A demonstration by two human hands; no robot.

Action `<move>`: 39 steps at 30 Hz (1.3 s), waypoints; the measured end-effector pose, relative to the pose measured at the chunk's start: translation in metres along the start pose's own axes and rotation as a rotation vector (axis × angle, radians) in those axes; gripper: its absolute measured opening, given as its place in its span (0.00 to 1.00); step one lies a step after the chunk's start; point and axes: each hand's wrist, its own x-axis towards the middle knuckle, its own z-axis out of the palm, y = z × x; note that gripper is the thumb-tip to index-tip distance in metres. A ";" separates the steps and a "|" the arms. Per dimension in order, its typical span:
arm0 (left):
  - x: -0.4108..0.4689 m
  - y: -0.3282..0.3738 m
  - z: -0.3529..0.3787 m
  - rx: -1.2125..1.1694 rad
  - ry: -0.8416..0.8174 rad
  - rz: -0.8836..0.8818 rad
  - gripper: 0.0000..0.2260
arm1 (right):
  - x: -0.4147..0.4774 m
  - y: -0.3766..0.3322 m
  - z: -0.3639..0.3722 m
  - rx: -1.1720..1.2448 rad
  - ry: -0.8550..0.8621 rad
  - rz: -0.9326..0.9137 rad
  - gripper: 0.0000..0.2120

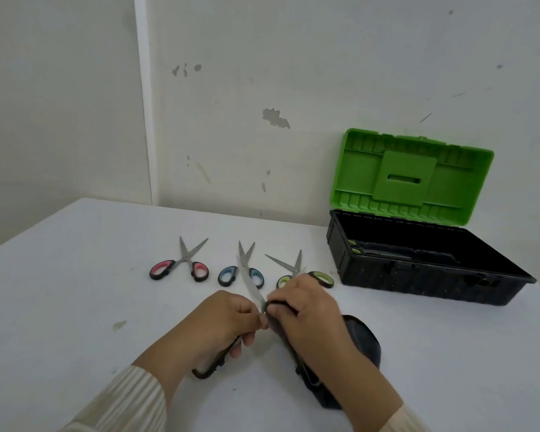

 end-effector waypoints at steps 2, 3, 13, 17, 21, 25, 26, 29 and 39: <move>0.002 0.000 0.003 0.026 0.009 0.007 0.14 | 0.006 0.009 0.005 -0.028 0.025 0.030 0.07; 0.002 0.000 0.004 0.039 0.009 0.009 0.14 | 0.008 0.012 0.003 -0.049 0.065 0.060 0.07; -0.001 0.003 0.010 0.110 0.048 0.058 0.12 | 0.006 0.013 0.003 -0.056 0.143 0.049 0.06; -0.002 0.002 0.009 0.135 0.051 0.065 0.14 | 0.000 0.010 0.011 -0.069 0.064 -0.002 0.06; -0.003 0.004 0.009 0.179 0.013 0.056 0.16 | 0.015 0.033 -0.012 -0.045 0.288 0.213 0.06; -0.003 0.006 0.007 0.169 0.028 0.027 0.13 | 0.007 0.040 -0.027 0.006 0.458 0.296 0.05; -0.004 0.007 0.006 0.159 0.038 0.017 0.13 | 0.004 0.034 -0.025 0.006 0.454 0.221 0.05; -0.006 0.008 0.007 0.137 0.048 0.021 0.13 | -0.003 0.017 -0.004 -0.074 0.137 0.001 0.05; -0.007 0.010 -0.004 0.109 0.097 0.070 0.16 | 0.002 0.031 -0.034 0.194 0.060 0.284 0.08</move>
